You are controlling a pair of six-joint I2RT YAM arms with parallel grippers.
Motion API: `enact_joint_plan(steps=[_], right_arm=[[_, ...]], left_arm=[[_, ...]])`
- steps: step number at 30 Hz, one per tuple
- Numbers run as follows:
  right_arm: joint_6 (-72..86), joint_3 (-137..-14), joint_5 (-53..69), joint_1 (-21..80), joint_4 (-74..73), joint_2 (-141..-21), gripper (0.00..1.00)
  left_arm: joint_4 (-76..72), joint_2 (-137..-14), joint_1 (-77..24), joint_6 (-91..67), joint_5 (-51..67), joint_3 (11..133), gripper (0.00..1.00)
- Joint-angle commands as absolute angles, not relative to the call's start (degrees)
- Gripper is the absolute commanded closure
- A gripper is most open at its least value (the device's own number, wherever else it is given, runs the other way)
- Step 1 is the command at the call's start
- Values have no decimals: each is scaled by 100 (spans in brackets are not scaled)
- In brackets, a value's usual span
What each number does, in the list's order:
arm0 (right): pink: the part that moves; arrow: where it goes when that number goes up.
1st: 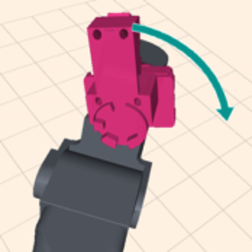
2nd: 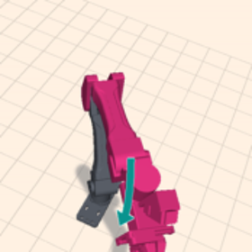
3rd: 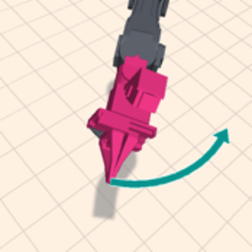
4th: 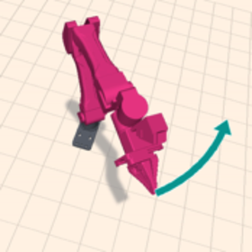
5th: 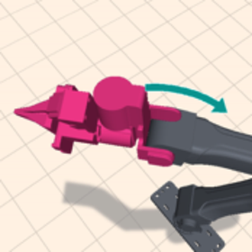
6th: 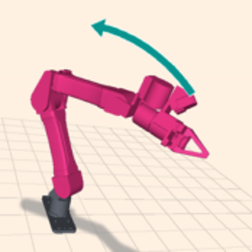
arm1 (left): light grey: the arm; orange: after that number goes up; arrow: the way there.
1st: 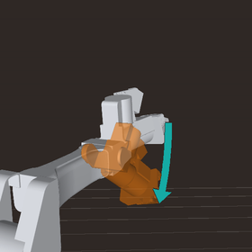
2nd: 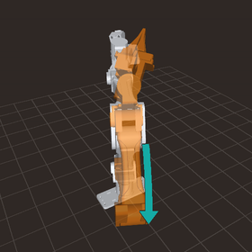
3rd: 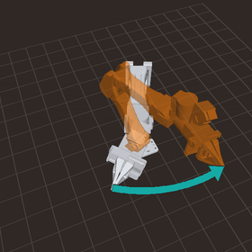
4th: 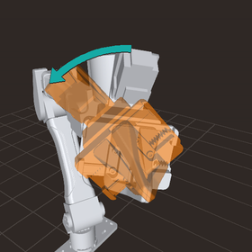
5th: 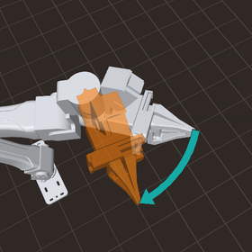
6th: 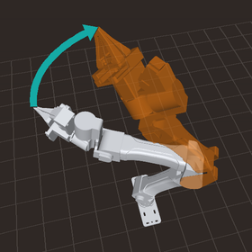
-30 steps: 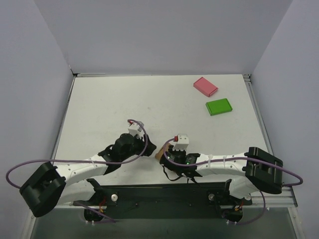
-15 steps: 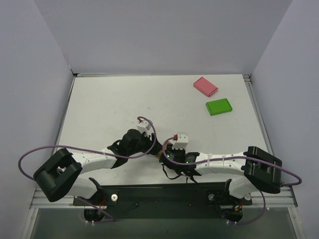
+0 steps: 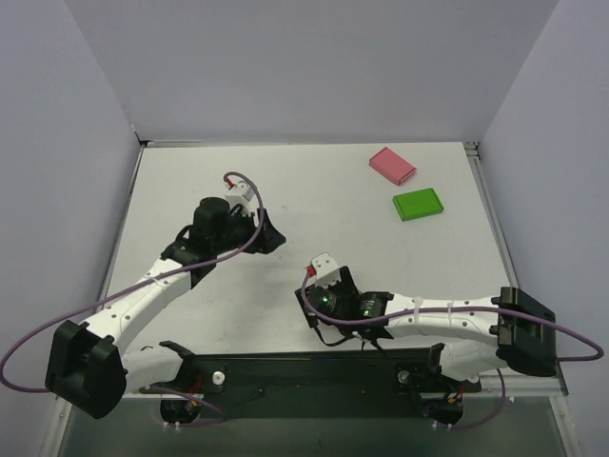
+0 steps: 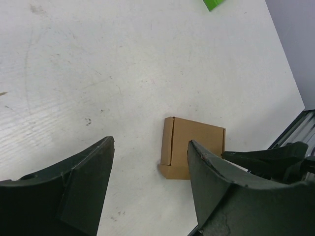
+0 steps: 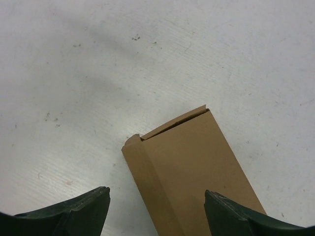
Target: Fold the paper box
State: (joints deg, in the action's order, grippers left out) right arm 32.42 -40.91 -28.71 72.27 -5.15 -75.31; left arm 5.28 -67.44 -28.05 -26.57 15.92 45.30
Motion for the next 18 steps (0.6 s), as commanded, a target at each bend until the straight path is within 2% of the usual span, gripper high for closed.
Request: enact_joint_plan(steps=[1,9,18], right_arm=[[2022,-4534,-3233,7636,-914,-8093,22],[2170,-5281,-4735,8051,-1739,-9324,25],[2364,-5581,-5080,8086,-2135,-10212,32]], left_arm=[[1494,-6855,-2216,-2031,2443,5159,29],[782,-7040,-2162,-2004,2488,4957,27],[879,-6944,-2162,-1740,2452,4966,26]])
